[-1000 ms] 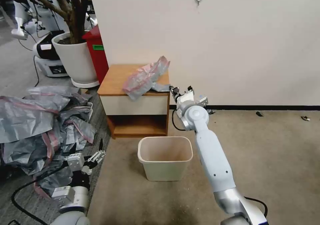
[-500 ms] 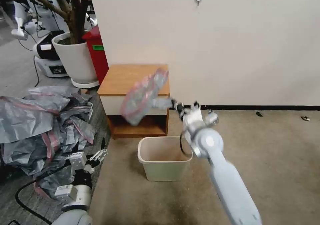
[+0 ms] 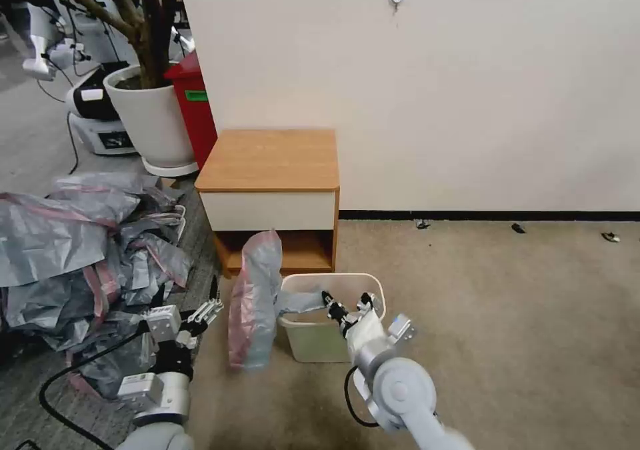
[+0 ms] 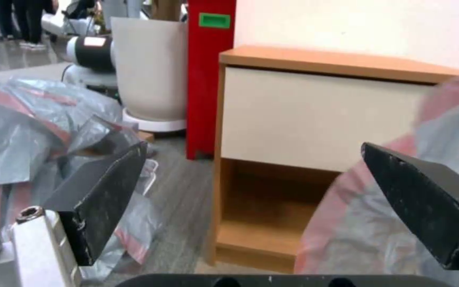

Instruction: Pick up the garbage bag from the table and place it over the trash can.

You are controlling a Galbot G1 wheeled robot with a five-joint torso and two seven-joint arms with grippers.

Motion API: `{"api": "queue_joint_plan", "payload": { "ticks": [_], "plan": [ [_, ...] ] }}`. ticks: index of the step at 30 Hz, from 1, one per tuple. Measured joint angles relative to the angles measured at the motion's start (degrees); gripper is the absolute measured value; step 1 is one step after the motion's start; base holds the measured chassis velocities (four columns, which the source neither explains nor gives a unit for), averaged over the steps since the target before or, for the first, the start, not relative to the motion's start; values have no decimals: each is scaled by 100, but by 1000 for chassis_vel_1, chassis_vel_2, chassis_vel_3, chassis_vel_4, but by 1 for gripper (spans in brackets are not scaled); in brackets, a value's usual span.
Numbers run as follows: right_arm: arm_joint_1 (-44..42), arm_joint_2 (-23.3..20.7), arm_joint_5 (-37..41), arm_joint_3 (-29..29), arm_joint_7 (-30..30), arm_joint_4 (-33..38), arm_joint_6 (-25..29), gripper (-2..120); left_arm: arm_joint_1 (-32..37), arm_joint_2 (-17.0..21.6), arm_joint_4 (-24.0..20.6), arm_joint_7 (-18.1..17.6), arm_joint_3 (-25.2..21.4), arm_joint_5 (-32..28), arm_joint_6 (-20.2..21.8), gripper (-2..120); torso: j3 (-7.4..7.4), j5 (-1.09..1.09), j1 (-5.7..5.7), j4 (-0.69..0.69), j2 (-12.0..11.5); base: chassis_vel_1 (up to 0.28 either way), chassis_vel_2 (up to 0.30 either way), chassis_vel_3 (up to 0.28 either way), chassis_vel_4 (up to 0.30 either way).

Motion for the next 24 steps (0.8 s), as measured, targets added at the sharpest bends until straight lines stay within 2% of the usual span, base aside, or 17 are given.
{"api": "queue_joint_plan", "payload": {
  "ticks": [9, 12, 14, 15, 18, 20, 22, 24],
  "plan": [
    [-63, -139, -645, -129, -40, -2, 41, 0, -32, 50, 1, 5, 27, -1, -16, 100, 0, 0, 0, 0, 0, 0, 0, 0, 0],
    [-38, -214, -979, -140, -51, -31, 46, 14, -43, 69, 17, 8, 53, -3, -16, 100, 0, 0, 0, 0, 0, 0, 0, 0, 0],
    [-34, -231, -1035, -140, -61, -34, 50, 15, -44, 71, 22, 9, 56, -3, -16, 100, 0, 0, 0, 0, -1, 0, 0, 0, 0],
    [-29, -277, -1155, -139, -110, -34, 58, 24, -50, 79, 35, 11, 68, -4, -16, 100, 0, 0, 0, 0, -1, 0, 0, 0, 0],
    [-39, -337, -1389, -138, -158, -25, 61, 35, -64, 89, 57, 18, 97, -4, -15, 100, 0, 0, 0, 0, -1, 0, 0, 0, 0],
    [-43, -348, -1451, -138, -165, -24, 66, 37, -67, 90, 62, 19, 104, -4, -15, 100, 1, 0, 0, 0, -1, 0, 0, 0, 0],
    [-67, -382, -1575, -120, -172, 9, 83, 51, -77, 95, 87, 34, 154, 11, -13, 100, 0, 0, 0, 0, -1, 0, 0, 0, 0],
    [-75, -390, -1589, -111, -172, 30, 84, 54, -77, 97, 98, 42, 170, 23, -13, 100, 0, 0, 0, 0, -1, 0, 0, 0, 0]
  ]
}}
